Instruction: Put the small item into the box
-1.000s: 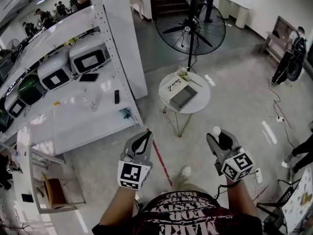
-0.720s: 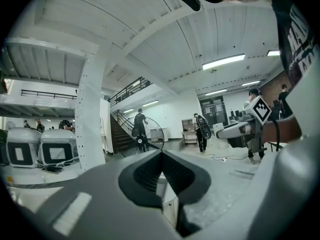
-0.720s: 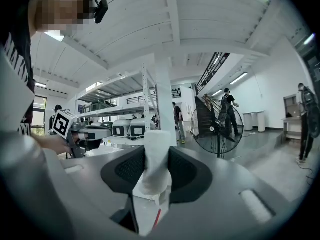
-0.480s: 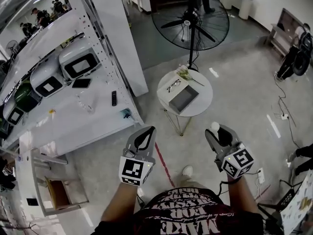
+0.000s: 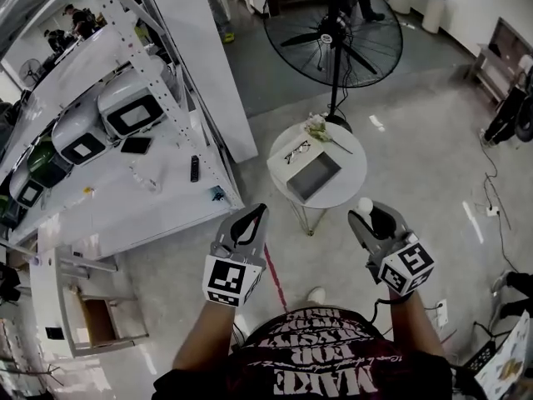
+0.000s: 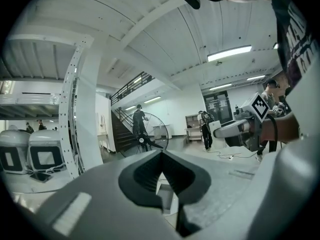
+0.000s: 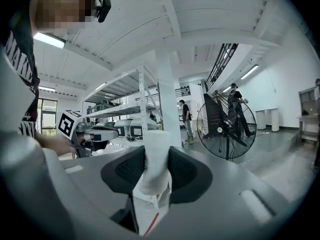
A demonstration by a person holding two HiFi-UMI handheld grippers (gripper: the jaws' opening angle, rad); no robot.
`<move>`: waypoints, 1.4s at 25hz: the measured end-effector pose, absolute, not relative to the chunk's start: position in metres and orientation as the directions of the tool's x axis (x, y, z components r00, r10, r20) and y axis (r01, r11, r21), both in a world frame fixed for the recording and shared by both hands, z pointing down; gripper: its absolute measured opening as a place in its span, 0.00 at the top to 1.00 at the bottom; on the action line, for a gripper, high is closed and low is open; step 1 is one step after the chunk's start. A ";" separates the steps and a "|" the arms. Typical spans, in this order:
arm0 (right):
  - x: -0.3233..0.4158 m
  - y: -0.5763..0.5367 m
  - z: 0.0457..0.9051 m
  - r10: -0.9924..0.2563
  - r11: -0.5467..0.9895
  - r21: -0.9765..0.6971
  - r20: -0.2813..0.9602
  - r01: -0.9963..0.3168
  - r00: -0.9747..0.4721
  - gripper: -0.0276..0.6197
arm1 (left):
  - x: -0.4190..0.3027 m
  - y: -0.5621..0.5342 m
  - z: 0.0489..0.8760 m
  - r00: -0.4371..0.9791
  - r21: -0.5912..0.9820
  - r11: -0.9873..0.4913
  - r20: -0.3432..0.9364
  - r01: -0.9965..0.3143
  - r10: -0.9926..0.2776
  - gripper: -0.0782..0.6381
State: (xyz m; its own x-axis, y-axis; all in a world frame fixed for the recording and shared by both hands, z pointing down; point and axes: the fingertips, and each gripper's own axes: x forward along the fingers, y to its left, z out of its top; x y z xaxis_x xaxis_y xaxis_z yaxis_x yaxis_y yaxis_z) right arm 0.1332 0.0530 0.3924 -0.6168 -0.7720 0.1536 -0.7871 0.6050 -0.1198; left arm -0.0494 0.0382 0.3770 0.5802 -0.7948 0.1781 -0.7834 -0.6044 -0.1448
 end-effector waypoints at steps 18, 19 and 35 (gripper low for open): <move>0.135 -0.007 0.421 -0.698 0.671 -0.174 0.181 -0.721 -0.693 0.70 | -0.052 0.000 0.388 0.501 -0.139 -0.533 0.207 -0.835 -0.840 0.89; 0.134 -0.009 0.422 -0.700 0.668 -0.175 0.182 -0.723 -0.691 0.70 | -0.053 -0.004 0.389 0.504 -0.134 -0.535 0.209 -0.834 -0.838 0.89; 0.105 -0.096 0.426 -0.736 0.612 -0.162 0.243 -0.774 -0.632 0.70 | -0.054 -0.119 0.406 0.631 -0.061 -0.657 0.227 -0.751 -0.742 0.89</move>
